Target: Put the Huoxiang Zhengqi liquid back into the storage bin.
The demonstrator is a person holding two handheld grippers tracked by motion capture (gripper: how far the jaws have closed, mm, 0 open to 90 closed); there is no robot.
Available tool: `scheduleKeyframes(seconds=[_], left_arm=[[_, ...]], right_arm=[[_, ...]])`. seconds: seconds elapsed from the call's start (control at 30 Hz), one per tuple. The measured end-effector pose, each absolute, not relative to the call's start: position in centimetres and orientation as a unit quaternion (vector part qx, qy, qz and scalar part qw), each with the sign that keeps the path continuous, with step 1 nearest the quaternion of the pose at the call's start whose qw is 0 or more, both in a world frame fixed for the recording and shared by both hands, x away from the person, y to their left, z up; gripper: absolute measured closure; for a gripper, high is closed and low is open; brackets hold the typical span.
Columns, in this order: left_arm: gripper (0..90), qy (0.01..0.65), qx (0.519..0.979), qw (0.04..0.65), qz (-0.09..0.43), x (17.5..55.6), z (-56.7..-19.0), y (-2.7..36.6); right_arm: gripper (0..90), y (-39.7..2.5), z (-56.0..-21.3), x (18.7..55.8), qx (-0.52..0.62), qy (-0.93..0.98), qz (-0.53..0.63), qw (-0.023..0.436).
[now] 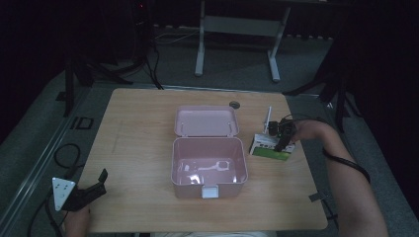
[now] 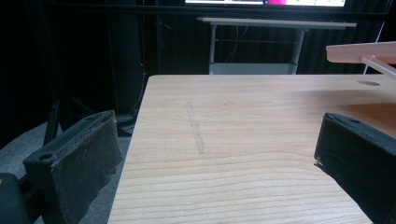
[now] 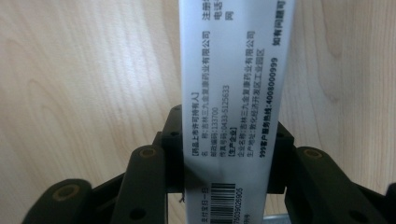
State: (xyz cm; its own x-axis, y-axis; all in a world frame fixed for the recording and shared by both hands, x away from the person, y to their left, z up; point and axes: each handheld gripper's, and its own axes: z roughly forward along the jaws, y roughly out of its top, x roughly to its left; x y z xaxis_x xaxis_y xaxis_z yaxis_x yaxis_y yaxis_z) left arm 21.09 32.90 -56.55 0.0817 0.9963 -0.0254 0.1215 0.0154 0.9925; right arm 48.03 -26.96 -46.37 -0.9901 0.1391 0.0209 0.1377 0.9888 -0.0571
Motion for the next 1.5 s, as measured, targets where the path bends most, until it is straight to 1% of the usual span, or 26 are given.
scheduleKeyframes(seconds=[0.17, 0.8, 1.13, 1.4, 1.43, 1.5], left_arm=[[0.3, 0.513, 0.545, 0.494, 0.443, 21.1, -56.5, 32.9], [0.3, 0.514, 0.545, 0.492, 0.443, 21.1, -56.5, 32.9], [0.3, 0.514, 0.545, 0.492, 0.443, 21.1, -56.5, 32.8], [0.3, 0.515, 0.544, 0.492, 0.443, 21.1, -56.5, 32.8], [0.3, 0.515, 0.544, 0.492, 0.443, 21.1, -56.5, 32.8], [0.3, 0.515, 0.544, 0.492, 0.443, 21.1, -56.5, 32.9]], right_arm=[[61.8, -27.1, -45.8, 47.3, -0.061, -0.998, 0.014, 0.014], [62.2, -27.7, -44.0, 41.3, -0.051, -0.999, 0.01, 0.006], [62.3, -27.9, -41.8, 40.1, -0.063, -0.998, 0.015, -0.012], [62.3, -27.7, -36.7, 39.0, -0.063, -0.997, 0.0, -0.034], [62.3, -27.7, -36.7, 39.0, -0.063, -0.997, 0.0, -0.034], [62.4, -27.3, -34.9, 38.7, -0.066, -0.997, -0.006, -0.039]])
